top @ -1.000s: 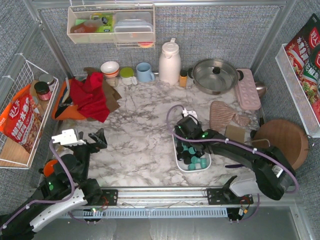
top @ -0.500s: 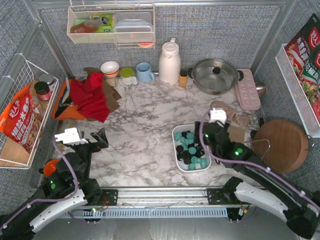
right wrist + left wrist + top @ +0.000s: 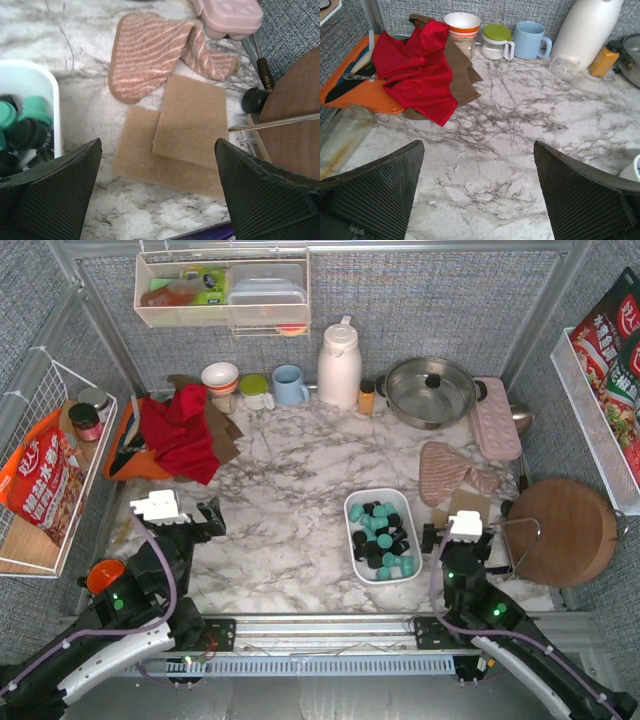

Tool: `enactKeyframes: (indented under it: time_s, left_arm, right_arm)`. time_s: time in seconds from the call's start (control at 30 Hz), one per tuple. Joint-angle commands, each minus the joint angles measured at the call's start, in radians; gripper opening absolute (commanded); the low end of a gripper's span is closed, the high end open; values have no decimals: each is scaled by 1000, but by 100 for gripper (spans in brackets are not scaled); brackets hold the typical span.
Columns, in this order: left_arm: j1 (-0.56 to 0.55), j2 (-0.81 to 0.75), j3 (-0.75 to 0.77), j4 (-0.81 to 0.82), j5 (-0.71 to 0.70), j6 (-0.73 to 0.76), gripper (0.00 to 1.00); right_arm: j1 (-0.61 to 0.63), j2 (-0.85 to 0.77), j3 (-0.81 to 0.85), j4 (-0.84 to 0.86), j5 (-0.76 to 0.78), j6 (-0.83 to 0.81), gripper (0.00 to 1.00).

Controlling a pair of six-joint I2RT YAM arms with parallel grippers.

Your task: Mix the coffee capsules in the storage basket

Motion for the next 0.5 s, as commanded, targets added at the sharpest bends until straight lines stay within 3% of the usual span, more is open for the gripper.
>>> enactKeyframes:
  time_s: [0.0, 0.17, 0.33, 0.47]
  left_arm:
    - [5, 29, 0, 26, 9, 14, 99]
    - [7, 53, -4, 30, 8, 18, 99]
    - [9, 70, -7, 32, 0, 26, 99]
    - [11, 84, -7, 35, -8, 33, 99]
  right_arm:
    - [-21, 73, -115, 274, -3, -108, 99]
    - [-135, 238, -207, 658, -38, -164, 99]
    - [-411, 387, -192, 730, -292, -25, 99]
    - [-572, 542, -154, 778, -386, 96, 99]
